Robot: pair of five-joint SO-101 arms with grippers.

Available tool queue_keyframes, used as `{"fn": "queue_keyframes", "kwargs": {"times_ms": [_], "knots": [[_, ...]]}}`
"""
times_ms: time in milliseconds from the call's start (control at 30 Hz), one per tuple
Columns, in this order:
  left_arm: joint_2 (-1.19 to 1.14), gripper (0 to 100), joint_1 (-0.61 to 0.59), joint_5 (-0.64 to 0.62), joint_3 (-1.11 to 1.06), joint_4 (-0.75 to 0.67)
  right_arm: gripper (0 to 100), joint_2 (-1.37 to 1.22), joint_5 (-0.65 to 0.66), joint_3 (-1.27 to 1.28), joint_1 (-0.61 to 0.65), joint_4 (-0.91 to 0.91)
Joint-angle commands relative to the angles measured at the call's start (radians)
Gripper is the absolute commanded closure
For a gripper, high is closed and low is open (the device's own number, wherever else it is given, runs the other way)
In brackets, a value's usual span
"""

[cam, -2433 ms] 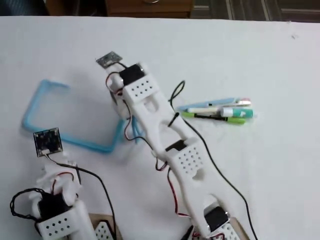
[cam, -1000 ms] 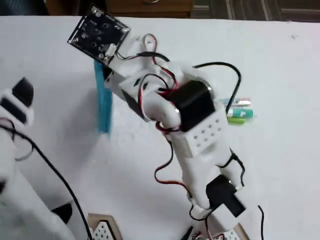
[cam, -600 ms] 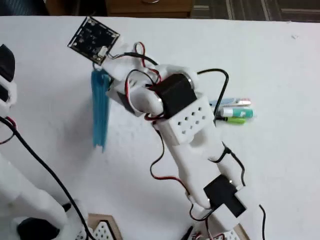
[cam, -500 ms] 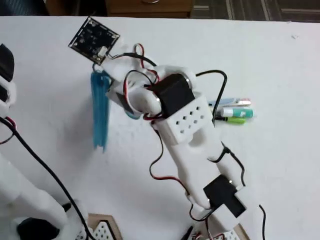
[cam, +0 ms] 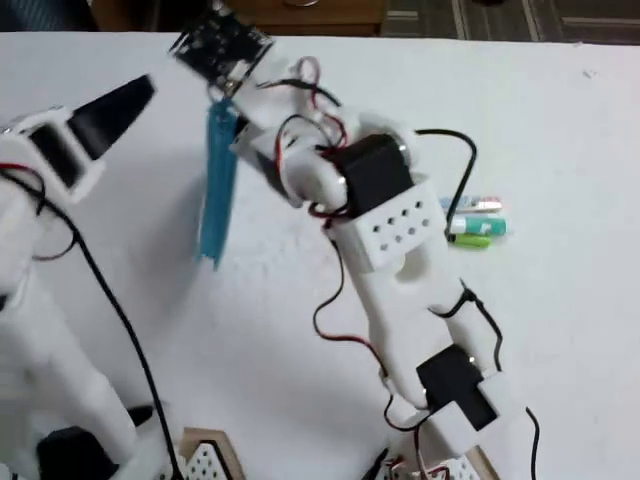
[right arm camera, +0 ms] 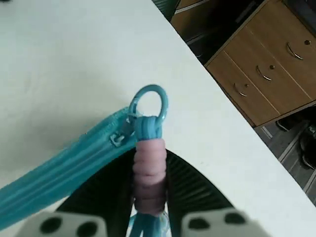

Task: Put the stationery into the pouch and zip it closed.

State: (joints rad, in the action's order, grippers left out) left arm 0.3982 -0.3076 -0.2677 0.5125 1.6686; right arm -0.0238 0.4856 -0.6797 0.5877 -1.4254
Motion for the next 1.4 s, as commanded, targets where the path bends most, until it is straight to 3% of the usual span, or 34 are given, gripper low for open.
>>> {"fn": "queue_keyframes", "kwargs": {"times_ms": [0, 167, 333, 500, 700, 767, 933, 1167, 1367], "knots": [[-0.005, 50, 0.084, 0.006, -0.075, -0.11, 98.1, 0.07, 0.002, -0.003, -0.007, 0.019], [-0.005, 53, 0.15, 0.006, -0.259, -0.313, 98.1, 0.087, 0.002, -0.002, 0.004, 0.016], [-0.005, 68, 0.096, 0.006, -0.4, -0.479, 98.1, 0.091, 0.003, -0.011, -0.001, 0.018], [-0.005, 73, 0.033, 0.006, -0.46, -0.594, 98.1, 0.137, 0.038, -0.009, 0.013, 0.053], [0.007, 73, -0.077, 0.009, -0.456, -0.592, 98.1, 0.193, 0.226, -0.011, 0.018, 0.257], [0.016, 73, -0.14, 0.008, -0.459, -0.592, 98.1, 0.205, 0.233, -0.011, 0.018, 0.292], [0.045, 74, -0.266, 0.009, -0.457, -0.554, 98.1, 0.236, 0.233, -0.002, 0.077, 0.246], [0.117, 73, -0.282, 0.023, -0.462, -0.463, 98.1, 0.216, 0.143, 0.186, 0.208, 0.131], [0.128, 73, -0.285, 0.064, -0.459, -0.374, 98.1, 0.226, 0.08, 0.528, 0.236, 0.367]]}}
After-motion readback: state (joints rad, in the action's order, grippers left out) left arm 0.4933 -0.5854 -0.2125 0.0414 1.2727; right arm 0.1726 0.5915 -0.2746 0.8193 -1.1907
